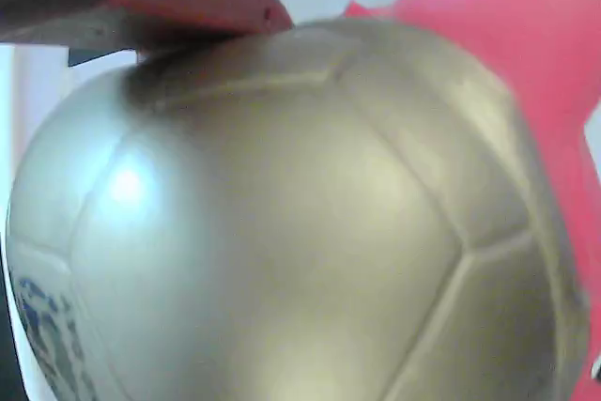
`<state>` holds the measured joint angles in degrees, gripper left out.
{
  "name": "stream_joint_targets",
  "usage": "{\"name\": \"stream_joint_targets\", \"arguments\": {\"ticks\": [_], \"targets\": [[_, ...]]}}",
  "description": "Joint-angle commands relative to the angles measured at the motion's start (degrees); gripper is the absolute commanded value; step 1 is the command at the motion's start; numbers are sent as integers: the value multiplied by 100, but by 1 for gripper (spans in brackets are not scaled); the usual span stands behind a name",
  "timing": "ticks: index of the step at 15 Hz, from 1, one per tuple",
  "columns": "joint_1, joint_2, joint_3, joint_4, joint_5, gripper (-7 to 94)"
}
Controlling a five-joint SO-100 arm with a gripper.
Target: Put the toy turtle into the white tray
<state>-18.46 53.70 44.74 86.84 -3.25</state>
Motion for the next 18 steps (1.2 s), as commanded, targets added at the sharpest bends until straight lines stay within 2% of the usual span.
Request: {"name": "stream_joint_targets", "arguments": {"ticks": [1,3,6,8,14,15,17,18], "targets": [[-123,272,-334,26,-70,42],[-167,272,-290,44,-70,50],[-185,272,-255,97,-88,50],[-202,272,-255,141,-123,56],[-167,413,-272,211,-132,56],[-123,589,-299,246,-105,50],[-26,1116,-255,272,-35,17],[9,1415,-211,281,-26,6]]}}
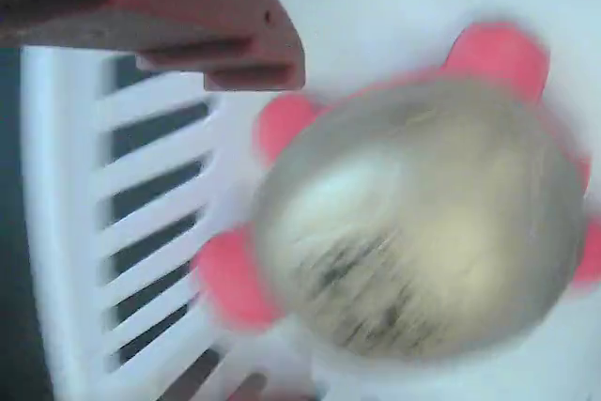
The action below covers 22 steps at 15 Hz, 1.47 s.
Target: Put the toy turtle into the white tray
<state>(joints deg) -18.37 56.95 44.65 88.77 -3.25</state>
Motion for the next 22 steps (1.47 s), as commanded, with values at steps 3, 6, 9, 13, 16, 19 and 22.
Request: {"name": "stream_joint_targets", "arguments": {"ticks": [3,6,9,13,16,19,22], "targets": [[132,2487,519,132,325,-3],[281,4219,1503,132,888,-3],[659,6144,3270,-53,1380,-3],[1169,8464,5906,-668,1433,-3],[1257,9870,7857,-1441,1204,-3],[1441,10925,9624,-2153,976,-3],[1547,11716,10986,-2452,844,-3]]}}
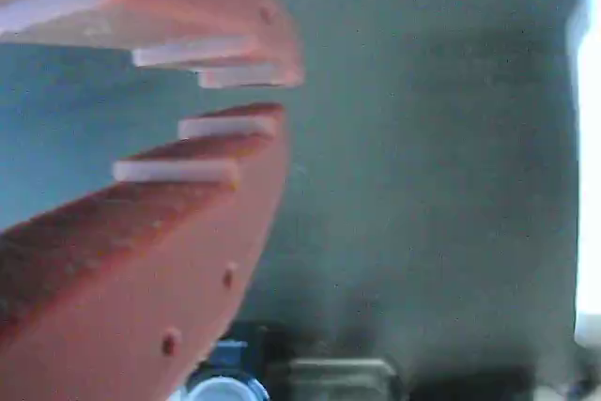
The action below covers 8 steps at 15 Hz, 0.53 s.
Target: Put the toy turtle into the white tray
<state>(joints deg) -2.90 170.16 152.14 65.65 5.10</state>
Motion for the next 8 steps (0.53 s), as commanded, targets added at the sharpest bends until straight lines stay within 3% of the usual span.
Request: {"name": "stream_joint_targets", "arguments": {"ticks": [1,8], "targets": [[44,598,527,-158,-35,-3],[18,1600,1318,615,-97,-3]]}}
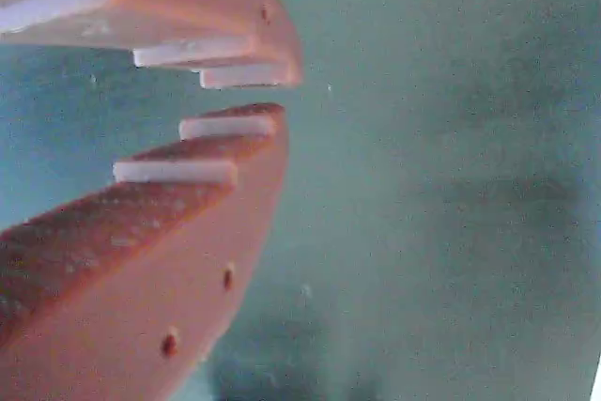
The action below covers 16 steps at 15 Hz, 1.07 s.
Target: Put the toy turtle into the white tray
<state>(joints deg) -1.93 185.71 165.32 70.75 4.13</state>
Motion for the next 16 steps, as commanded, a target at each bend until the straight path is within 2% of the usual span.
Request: {"name": "stream_joint_targets", "arguments": {"ticks": [1,4,16], "targets": [[-26,53,53,53,53,-3],[132,53,202,0,378,-2],[158,53,202,0,360,0]]}}
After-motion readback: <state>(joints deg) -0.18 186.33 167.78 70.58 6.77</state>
